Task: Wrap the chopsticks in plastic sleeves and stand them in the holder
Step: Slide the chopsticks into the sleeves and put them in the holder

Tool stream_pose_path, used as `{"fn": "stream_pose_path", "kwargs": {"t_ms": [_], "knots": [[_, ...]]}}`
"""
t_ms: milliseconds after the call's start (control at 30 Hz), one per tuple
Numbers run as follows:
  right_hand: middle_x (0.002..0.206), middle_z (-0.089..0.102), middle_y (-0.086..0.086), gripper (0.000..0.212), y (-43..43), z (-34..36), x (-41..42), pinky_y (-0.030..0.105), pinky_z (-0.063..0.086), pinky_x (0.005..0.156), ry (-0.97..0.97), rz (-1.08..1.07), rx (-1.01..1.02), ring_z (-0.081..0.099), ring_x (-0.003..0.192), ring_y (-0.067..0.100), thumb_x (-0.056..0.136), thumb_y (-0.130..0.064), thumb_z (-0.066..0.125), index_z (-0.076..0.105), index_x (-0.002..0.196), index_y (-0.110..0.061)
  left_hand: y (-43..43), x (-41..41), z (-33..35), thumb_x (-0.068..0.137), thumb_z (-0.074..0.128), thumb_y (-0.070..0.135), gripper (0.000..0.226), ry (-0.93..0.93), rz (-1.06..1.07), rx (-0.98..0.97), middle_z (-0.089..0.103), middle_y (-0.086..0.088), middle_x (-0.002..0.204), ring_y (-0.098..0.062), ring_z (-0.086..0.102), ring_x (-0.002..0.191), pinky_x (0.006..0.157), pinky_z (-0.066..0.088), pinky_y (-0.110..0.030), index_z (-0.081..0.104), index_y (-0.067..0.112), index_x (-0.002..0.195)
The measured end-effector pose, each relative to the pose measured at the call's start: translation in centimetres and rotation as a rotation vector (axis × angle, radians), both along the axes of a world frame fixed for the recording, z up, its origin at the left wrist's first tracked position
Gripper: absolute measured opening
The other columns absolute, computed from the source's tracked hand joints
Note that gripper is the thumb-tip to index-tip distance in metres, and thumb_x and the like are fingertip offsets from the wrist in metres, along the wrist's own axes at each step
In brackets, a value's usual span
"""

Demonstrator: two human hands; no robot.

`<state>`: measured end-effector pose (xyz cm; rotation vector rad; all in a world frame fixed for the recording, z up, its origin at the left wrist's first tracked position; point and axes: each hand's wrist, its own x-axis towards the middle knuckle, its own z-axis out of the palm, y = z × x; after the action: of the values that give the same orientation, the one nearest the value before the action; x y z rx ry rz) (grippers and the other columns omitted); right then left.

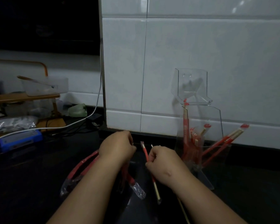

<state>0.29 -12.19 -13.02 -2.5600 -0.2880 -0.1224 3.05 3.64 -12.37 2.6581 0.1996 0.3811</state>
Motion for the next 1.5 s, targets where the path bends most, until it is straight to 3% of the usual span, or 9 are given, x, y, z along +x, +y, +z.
{"fn": "stream_pose_path", "kwargs": {"t_ms": [133,500,600,733,933,1033,1233,1333,1500], "knots": [[0.084,0.065,-0.004,0.015,0.1,0.0,0.0,0.024,0.046,0.068,0.07,0.016,-0.077,0.061,0.084,0.017,0.083,-0.021,0.066,0.057,0.07,-0.022,0.2,-0.2,-0.4,0.083,0.069,0.037,0.038,0.229,-0.075,0.25,0.062,0.003,0.126,-0.026,0.054,0.119,0.098,0.049,-0.038,0.063,0.039,0.12],[0.094,0.07,-0.004,0.006,0.8,-0.3,-0.9,0.021,0.048,0.076,0.169,0.162,-0.099,0.065,0.09,0.013,0.086,-0.03,0.067,0.071,0.088,-0.025,1.6,0.6,-0.5,0.092,0.056,0.013,0.043,0.333,-0.057,0.281,0.059,-0.003,0.135,-0.027,0.057,0.121,0.102,0.048,-0.042,0.063,0.038,0.126],[0.101,0.069,-0.004,0.014,0.7,0.3,-1.2,0.025,0.051,0.08,0.101,0.127,-0.067,0.064,0.093,0.015,0.091,-0.027,0.059,0.071,0.098,-0.026,1.4,0.5,-0.6,0.094,0.055,0.018,0.04,0.291,-0.016,0.308,0.059,-0.001,0.133,-0.027,0.055,0.122,0.1,0.045,-0.042,0.06,0.04,0.127],[0.111,0.063,0.001,0.022,0.1,1.5,-1.0,0.033,0.052,0.085,-0.054,-0.04,-0.215,0.061,0.102,0.022,0.092,-0.017,0.054,0.064,0.11,-0.024,1.1,0.2,-0.7,0.094,0.054,0.022,0.037,0.229,0.011,0.31,0.061,0.0,0.128,-0.026,0.057,0.118,0.095,0.043,-0.041,0.058,0.04,0.126],[0.118,0.058,0.01,0.031,0.3,1.0,-1.1,0.035,0.05,0.086,-0.026,-0.057,-0.435,0.06,0.108,0.028,0.092,-0.007,0.055,0.06,0.122,-0.012,0.4,-0.3,0.0,0.088,0.063,0.018,0.045,0.066,0.037,0.12,0.063,-0.001,0.124,-0.023,0.059,0.111,0.087,0.049,-0.037,0.055,0.031,0.13],[0.118,0.061,0.012,0.03,0.4,0.9,-1.0,0.036,0.05,0.087,0.019,-0.07,-0.466,0.061,0.11,0.029,0.093,-0.007,0.055,0.06,0.122,-0.01,0.1,-0.2,0.2,0.088,0.061,0.017,0.041,-0.044,0.048,-0.114,0.065,-0.002,0.117,-0.023,0.061,0.104,0.08,0.048,-0.033,0.059,0.029,0.127],[0.124,0.059,0.015,0.035,0.6,0.7,0.6,0.035,0.05,0.09,0.158,-0.094,-0.488,0.059,0.115,0.03,0.093,-0.009,0.06,0.057,0.128,-0.006,0.0,-0.5,0.8,0.089,0.065,0.01,0.022,-0.089,-0.006,-0.49,0.066,0.007,0.09,-0.013,0.062,0.09,0.081,0.049,-0.032,0.072,0.026,0.102],[0.124,0.059,0.015,0.034,0.6,0.5,1.2,0.034,0.049,0.088,0.197,-0.112,-0.47,0.059,0.114,0.029,0.093,-0.01,0.062,0.058,0.126,-0.006,0.0,-0.7,1.2,0.086,0.066,0.005,0.019,-0.074,-0.018,-0.59,0.068,0.001,0.091,-0.017,0.062,0.089,0.078,0.048,-0.032,0.071,0.021,0.08],[0.125,0.058,0.014,0.037,1.2,0.1,1.7,0.034,0.05,0.086,0.219,-0.119,-0.486,0.059,0.114,0.029,0.092,-0.012,0.064,0.057,0.128,-0.007,0.1,-0.7,1.3,0.087,0.068,0.013,0.014,-0.09,-0.007,-0.69,0.07,-0.002,0.086,-0.02,0.065,0.086,0.074,0.048,-0.032,0.073,0.021,0.077]]}}
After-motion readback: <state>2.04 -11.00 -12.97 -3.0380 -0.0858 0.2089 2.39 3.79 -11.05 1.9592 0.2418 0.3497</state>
